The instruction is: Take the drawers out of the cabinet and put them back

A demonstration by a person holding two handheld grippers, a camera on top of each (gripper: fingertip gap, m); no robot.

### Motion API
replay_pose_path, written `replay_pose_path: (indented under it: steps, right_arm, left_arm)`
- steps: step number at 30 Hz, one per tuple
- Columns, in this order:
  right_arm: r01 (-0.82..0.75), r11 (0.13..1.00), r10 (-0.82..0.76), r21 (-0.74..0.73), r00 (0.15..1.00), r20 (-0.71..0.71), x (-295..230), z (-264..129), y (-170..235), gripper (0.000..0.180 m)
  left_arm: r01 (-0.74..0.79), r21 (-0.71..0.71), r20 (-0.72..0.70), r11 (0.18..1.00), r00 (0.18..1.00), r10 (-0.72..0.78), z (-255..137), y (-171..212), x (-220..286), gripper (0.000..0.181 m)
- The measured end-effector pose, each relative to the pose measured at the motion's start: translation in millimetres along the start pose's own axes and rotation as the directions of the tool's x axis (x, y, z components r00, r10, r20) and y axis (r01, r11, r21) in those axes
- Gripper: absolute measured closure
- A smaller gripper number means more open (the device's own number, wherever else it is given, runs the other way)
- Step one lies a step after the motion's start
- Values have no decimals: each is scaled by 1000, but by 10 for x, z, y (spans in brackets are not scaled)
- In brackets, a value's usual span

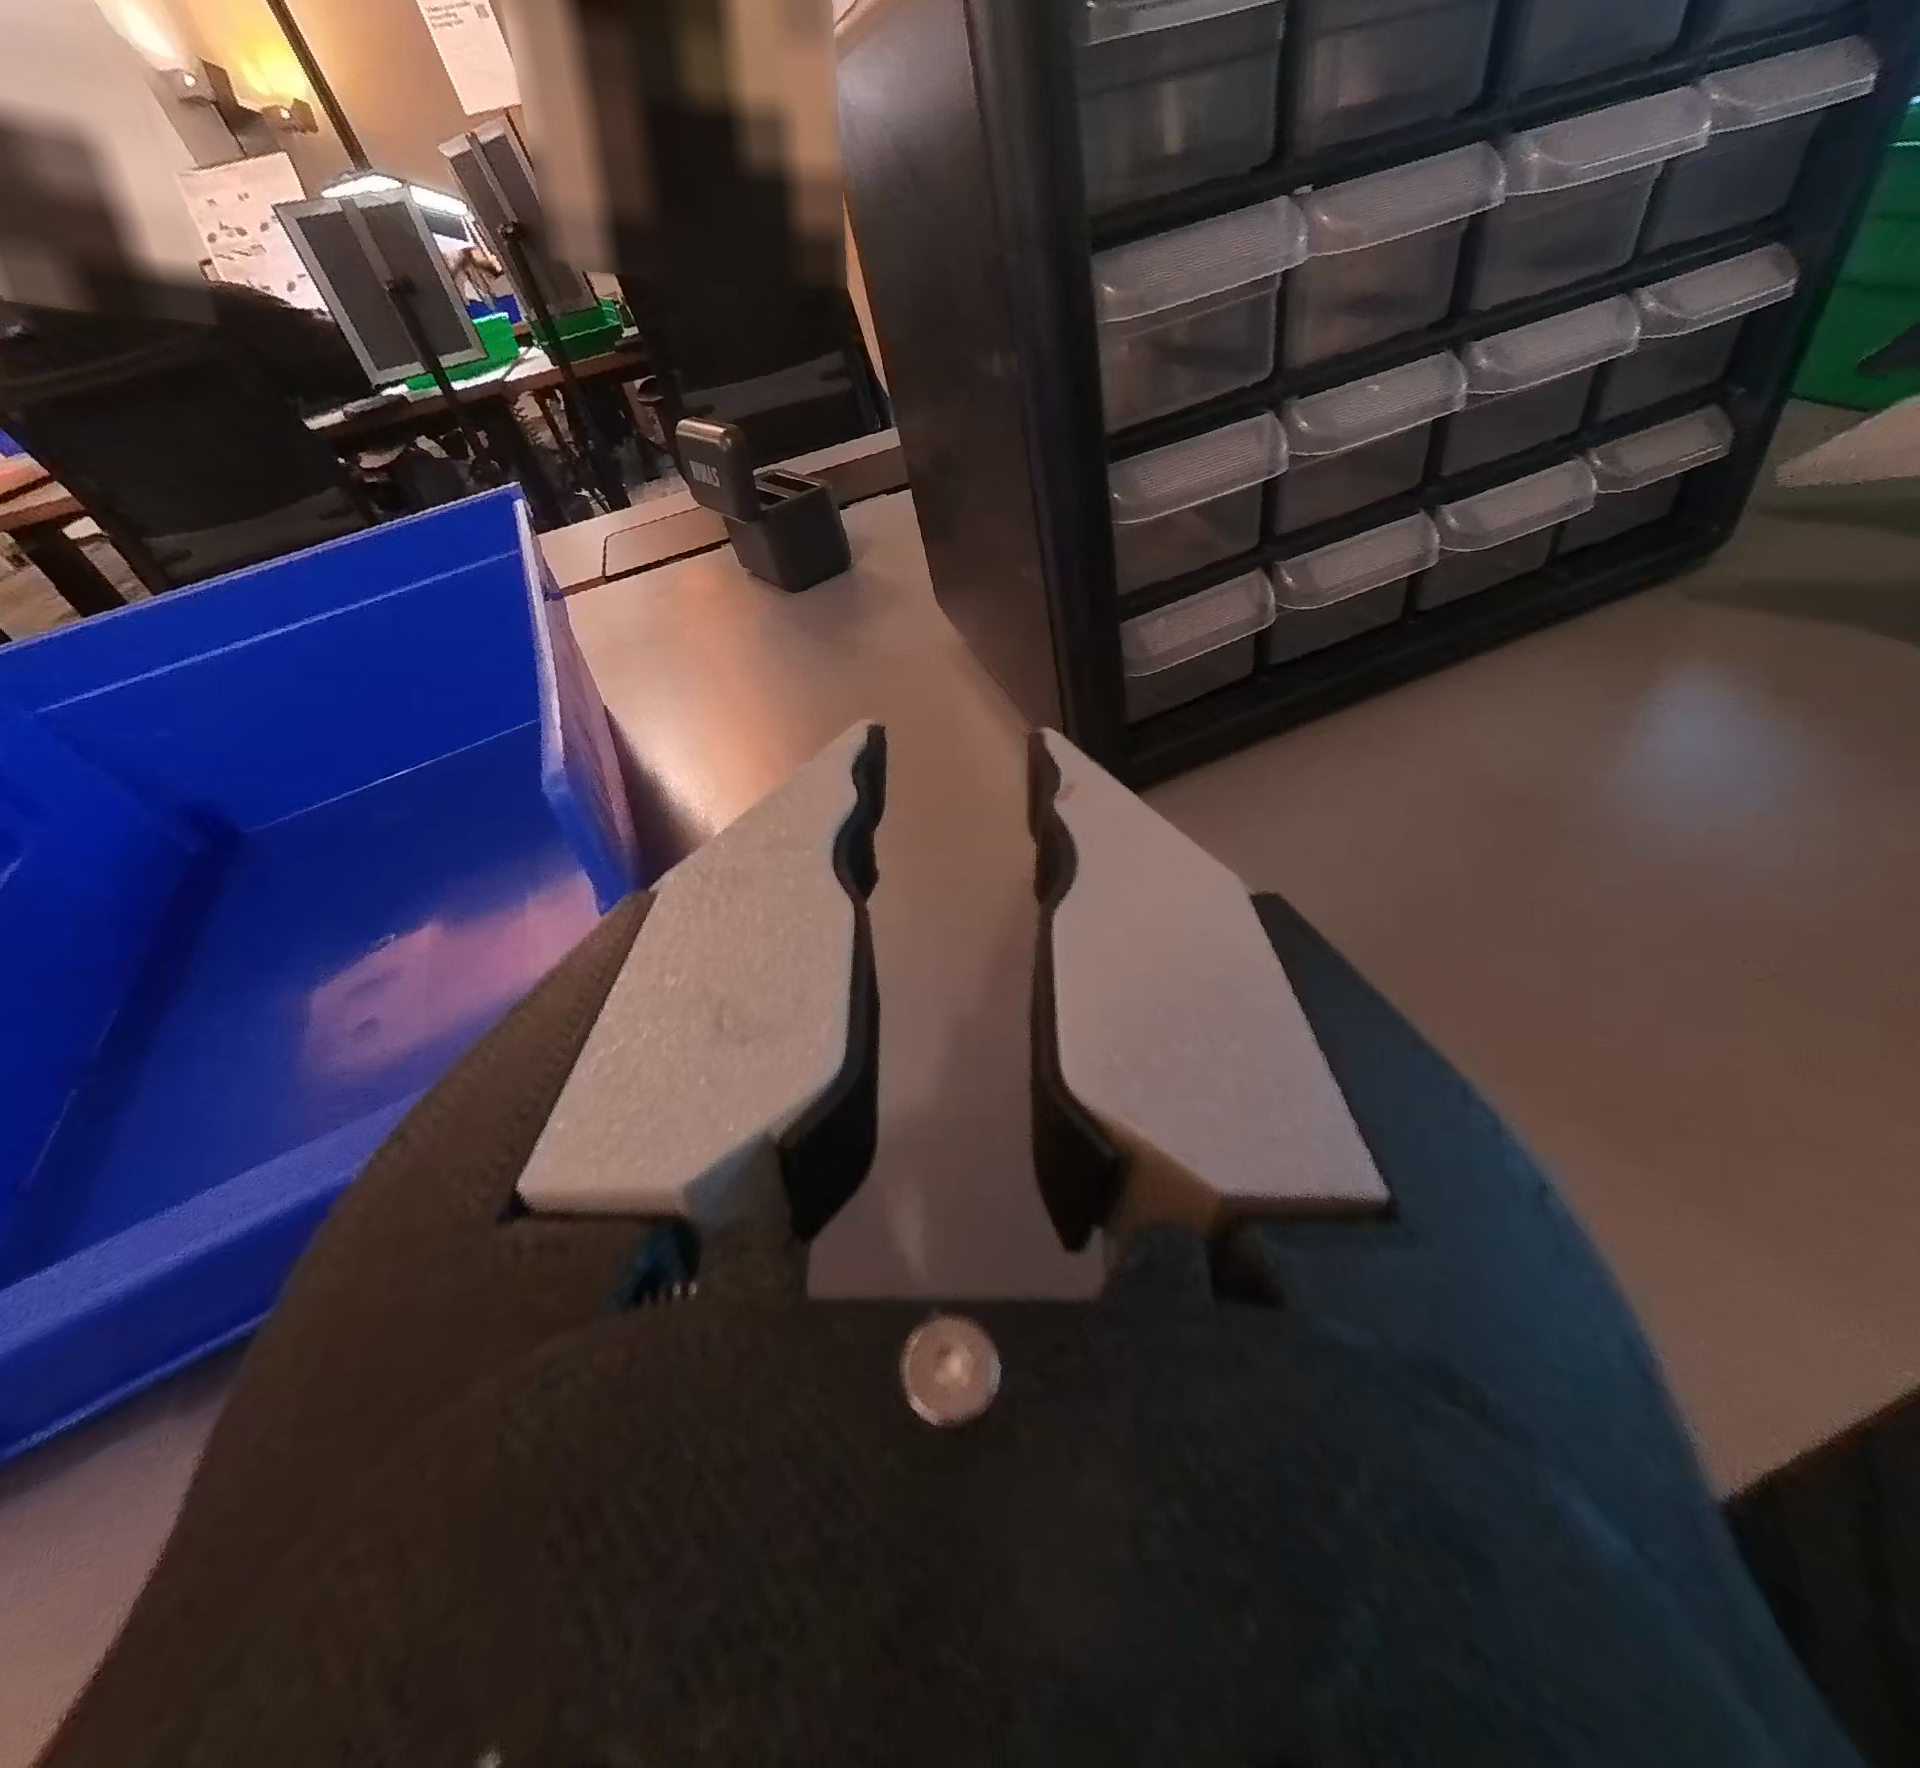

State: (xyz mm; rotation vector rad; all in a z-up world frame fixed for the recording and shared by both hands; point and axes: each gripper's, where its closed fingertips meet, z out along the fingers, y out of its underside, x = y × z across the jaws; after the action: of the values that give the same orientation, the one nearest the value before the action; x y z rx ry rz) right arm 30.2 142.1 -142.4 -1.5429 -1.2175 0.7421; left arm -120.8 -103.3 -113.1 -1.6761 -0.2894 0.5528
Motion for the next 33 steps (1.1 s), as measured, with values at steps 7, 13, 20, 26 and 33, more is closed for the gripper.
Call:
replay_pose_path:
  steps: [7,13,20,26,33]
  right_arm:
    - [-2,998,-2,67,998,70,-81,-77,-79,130]
    - [-31,991,19,132,995,96,-108,-81,-180,148]
    - [-194,974,166,113,961,220,-221,32,-242,129]
    - [-303,945,269,122,934,235,-109,112,-285,133]
    - [-386,912,333,136,893,303,-121,177,-364,143]
  left_arm:
    - [5,-7,-54,1000,999,-6,11,3,88,136]
    - [0,-21,-94,1000,996,-2,128,0,197,129]
    - [-23,-11,-110,1000,994,22,265,-31,277,133]
    - [-24,16,-110,1000,994,25,235,-63,277,140]
    - [-20,8,-123,1000,992,21,241,-52,288,143]
